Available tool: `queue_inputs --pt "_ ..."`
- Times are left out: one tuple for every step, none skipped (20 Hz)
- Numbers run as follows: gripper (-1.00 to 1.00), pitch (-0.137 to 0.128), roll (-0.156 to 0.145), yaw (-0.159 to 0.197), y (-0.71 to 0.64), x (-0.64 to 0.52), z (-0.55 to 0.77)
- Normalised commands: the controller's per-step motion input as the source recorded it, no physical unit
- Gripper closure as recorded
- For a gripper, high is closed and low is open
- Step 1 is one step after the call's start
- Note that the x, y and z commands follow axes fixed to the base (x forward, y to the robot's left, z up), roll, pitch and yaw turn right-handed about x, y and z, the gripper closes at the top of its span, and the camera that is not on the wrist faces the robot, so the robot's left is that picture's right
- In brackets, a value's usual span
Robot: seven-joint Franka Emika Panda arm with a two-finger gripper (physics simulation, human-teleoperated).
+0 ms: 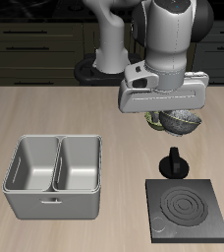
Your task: Place the black bowl on the flat stove and turn on the flat stove
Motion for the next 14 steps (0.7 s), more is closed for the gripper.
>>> queue_inputs --pt "1.00 0.000 0.000 0.000 -0.13 -0.15 0.01" --pt "1.00 -0.008 -0.014 0.037 0.06 0.18 0.02" --pt "1.00 0.027 -0.043 0.010 0.24 0.62 0.08" --pt "1.00 0.006 0.031 -0.008 0.17 0.19 0.04" --pt "1.00 0.008 0.014 0.018 0.18 0.12 0.03" --pt "1.00 -0.006 0.026 0.022 0.29 0.17 0.02" --pt "1.00 -0.002 0.009 0.010 0.23 0.10 0.02" --pt "1.00 0.001 0.054 0.009 0.20 0.07 0.02" --pt "1.00 -0.035 0.033 0.059 0.36 0.21 0.08" --pt "1.00 -0.023 0.014 0.021 0.22 0.16 0.09" --pt "1.00 0.019 0.045 -0.010 0.21 0.15 0.05" --pt "1.00 -0.017 0.014 -0.002 0.20 0.13 0.10" --pt "1.00 -0.024 0.027 0.068 0.38 0.29 0.10" --pt "1.00 0.018 -0.006 -0.001 0.19 0.24 0.08"
